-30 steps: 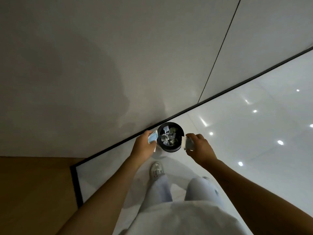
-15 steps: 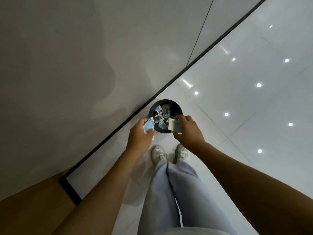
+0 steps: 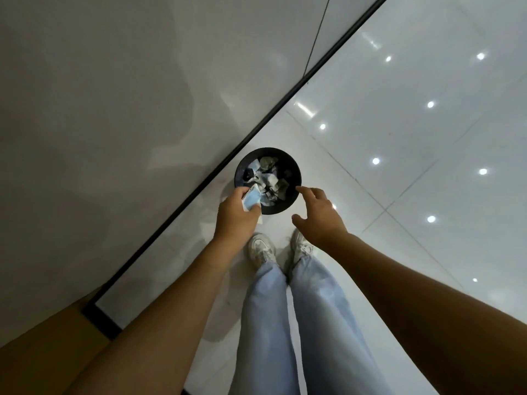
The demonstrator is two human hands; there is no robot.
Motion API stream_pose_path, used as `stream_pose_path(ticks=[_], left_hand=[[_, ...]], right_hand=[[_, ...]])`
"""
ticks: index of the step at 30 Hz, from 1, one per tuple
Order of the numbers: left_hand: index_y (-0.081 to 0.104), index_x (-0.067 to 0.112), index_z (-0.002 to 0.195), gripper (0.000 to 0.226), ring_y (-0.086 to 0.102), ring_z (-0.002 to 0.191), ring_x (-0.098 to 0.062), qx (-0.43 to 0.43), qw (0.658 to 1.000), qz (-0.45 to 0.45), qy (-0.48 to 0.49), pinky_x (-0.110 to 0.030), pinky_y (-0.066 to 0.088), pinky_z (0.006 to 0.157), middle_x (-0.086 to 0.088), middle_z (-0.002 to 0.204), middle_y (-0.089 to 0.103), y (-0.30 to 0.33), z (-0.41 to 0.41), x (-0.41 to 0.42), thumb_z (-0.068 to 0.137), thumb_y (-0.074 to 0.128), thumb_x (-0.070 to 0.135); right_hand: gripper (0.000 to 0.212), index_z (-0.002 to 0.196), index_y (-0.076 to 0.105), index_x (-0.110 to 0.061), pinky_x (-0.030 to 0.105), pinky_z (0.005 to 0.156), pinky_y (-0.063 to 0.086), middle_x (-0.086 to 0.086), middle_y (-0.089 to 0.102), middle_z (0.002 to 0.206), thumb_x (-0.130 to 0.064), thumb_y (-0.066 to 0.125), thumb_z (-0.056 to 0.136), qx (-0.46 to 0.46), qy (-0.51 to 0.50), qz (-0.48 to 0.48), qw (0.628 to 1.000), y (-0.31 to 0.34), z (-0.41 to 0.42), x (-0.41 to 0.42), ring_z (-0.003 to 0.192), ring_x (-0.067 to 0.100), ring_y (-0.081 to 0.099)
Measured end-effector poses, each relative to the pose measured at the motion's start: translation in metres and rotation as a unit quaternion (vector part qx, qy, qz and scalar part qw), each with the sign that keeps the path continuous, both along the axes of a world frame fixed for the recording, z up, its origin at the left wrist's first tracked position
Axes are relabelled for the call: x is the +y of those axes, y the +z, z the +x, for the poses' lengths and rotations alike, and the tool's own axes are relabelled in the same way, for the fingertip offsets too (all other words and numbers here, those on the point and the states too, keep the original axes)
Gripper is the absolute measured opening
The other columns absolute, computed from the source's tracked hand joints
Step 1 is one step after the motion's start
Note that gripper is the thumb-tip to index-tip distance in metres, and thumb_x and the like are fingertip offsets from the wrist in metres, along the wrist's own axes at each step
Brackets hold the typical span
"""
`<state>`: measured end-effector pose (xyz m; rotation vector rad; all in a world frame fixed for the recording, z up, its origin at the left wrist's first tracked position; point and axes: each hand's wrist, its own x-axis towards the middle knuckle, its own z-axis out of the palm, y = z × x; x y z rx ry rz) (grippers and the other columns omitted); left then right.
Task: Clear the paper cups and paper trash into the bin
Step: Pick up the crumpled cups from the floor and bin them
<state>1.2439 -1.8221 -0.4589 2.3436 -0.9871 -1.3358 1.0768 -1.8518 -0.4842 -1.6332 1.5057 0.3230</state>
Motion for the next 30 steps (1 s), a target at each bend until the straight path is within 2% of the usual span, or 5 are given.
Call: stream_pose_path(ticks=[3,9,14,19,30], left_hand=[[0.053,0.009,0.127,0.041,0.058,0.099,-0.022,-0.007,1.000,0.016,-0.017,-0.023,0.043,0.074,-0.009,0.119,0.061,-0.013,-0.012,-0.024,0.088,0.063,0.016],[0.049,0.005,0.130,0.046,0.054,0.114,-0.026,0.000,0.994,0.098,-0.039,-0.026,0.041,0.084,-0.013,0.128,0.055,-0.017,-0.029,-0.041,0.088,0.063,0.013],[0.054,0.004,0.123,0.034,0.052,0.091,-0.015,-0.004,0.993,0.070,-0.093,-0.022,0.038,0.076,-0.010,0.114,0.060,0.021,-0.041,-0.034,0.089,0.060,0.010],[0.054,0.008,0.126,0.037,0.055,0.115,-0.020,-0.015,0.981,-0.002,-0.192,-0.026,0.042,0.094,-0.010,0.125,0.058,0.073,-0.060,-0.037,0.090,0.060,0.014],[0.039,0.018,0.139,0.043,0.049,0.117,-0.018,-0.051,0.819,-0.134,-0.555,-0.032,0.044,0.095,0.000,0.138,0.044,0.221,-0.128,-0.016,0.098,0.045,0.030]], right_hand=[[0.064,0.148,0.027,-0.022,0.038,0.096,0.045,0.009,0.030,0.151,-0.025,0.056,0.092,-0.011,-0.016,-0.002,1.000,0.002,-0.012,-0.004,0.126,0.029,0.044],[0.062,0.148,0.026,-0.022,0.037,0.092,0.048,0.006,0.029,0.151,-0.025,0.055,0.093,-0.022,-0.038,-0.013,0.999,0.015,-0.035,-0.014,0.123,0.027,0.047],[0.062,0.147,0.026,-0.023,0.038,0.096,0.047,0.007,0.029,0.151,-0.025,0.054,0.092,-0.034,-0.053,-0.024,0.998,0.050,-0.052,-0.017,0.126,0.028,0.045],[0.059,0.147,0.026,-0.025,0.039,0.100,0.044,0.007,0.027,0.152,-0.027,0.052,0.093,-0.019,-0.061,-0.056,0.996,0.102,-0.074,-0.005,0.130,0.029,0.040],[0.055,0.145,0.032,-0.023,0.039,0.096,0.046,0.004,0.040,0.145,-0.031,0.052,0.094,0.050,-0.179,-0.174,0.967,0.235,-0.120,0.086,0.125,0.026,0.044]])
